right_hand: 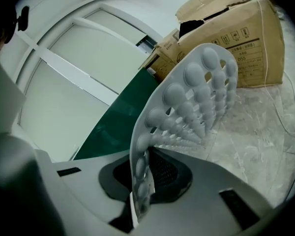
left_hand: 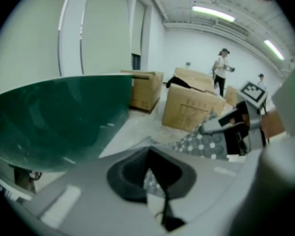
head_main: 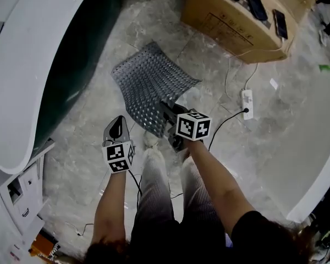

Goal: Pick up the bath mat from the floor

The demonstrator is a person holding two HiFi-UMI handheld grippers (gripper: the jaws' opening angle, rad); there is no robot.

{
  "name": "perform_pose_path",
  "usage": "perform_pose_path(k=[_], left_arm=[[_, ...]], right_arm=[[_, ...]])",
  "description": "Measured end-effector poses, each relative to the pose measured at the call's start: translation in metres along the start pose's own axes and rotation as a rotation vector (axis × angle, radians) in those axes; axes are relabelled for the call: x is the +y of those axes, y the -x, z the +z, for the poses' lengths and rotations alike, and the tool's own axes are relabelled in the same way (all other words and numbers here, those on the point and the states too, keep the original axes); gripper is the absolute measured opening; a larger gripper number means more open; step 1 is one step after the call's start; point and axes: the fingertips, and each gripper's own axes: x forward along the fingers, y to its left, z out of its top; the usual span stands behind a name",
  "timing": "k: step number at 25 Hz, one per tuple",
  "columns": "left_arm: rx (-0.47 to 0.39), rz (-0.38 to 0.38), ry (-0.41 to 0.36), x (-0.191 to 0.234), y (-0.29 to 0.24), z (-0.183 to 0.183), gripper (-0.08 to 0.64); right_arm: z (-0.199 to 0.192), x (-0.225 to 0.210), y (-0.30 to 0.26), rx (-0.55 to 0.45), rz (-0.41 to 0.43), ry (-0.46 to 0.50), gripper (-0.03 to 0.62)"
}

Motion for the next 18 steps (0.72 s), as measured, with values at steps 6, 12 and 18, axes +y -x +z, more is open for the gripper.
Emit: perform_pose_path(k=[6,12,18], left_arm=[[-0.059,0.012,0.018,0.009,0.037,0.040,0.006],[-0.097,-0.004,-0.008,0.015,0.075,0.073,0.006],[-0.153,-0.019,0.019,0.027,0.126,0.105,0.006]], right_arm=[[0.028,0.043,0.022,-0.018,0.007,0.018,0.015],[0.048,0.081,0.041,-0.040,0.000,0.008,0.015],[0.067,0.121,0.066,-0.075,0.011,0.010,0.015]])
